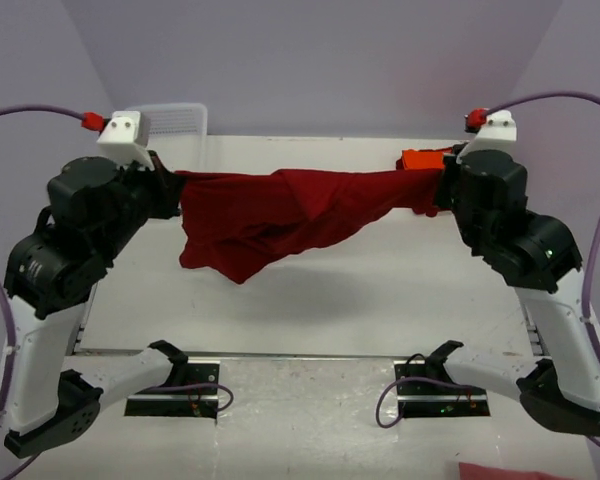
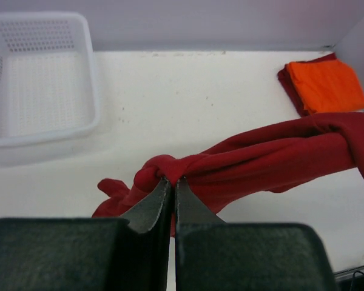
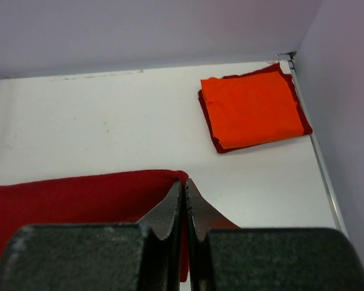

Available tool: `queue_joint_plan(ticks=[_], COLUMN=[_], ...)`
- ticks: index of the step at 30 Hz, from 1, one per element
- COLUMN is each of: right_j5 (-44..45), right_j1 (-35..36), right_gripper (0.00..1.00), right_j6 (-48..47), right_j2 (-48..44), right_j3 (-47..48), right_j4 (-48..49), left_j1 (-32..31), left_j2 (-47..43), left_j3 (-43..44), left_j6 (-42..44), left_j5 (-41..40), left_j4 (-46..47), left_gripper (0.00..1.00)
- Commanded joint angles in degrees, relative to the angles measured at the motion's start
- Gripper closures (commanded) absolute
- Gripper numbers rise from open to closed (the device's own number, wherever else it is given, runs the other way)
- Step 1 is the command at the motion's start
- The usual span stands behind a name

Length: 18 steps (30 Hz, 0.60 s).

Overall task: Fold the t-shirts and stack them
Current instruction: Flatten out the tshirt

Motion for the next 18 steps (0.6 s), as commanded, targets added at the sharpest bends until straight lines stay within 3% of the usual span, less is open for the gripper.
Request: queue_joint_plan(ticks=[1,6,12,14,18], right_j5=[-3.7,-14.9,-25.5,-25.3,-21.1], right_j1=[-0.2,-0.3,-0.2,-0.2,-0.3], right_gripper=[1.0,1.0,1.0,1.0,1.0], right_j6=[-4.7,-6.8,-6.2,-4.9,-4.0], right_j2=[-5.5,-10.7,-14.8,-15.4,-10.9], right_j3=[1.3,4.6,7.2,7.2,7.9], right_j4=[4.8,5.6,1.3,1.0,-0.8], left_j1=[0.6,0.6,0.6,0.6,0.7], left_j2=[-5.8,-9.7,-11.3,-10.7,-7.8], left_j3=[6.5,8.0,8.0,6.0,-3.1], left_j6=[5.0,6.0,4.2,3.2,2.0], left_j5=[0.1,5.7,19.9,24.4,25.6], left_j4=[4.2,10.2,14.4,15.2,16.6], left_gripper=[1.0,1.0,1.0,1.0,1.0])
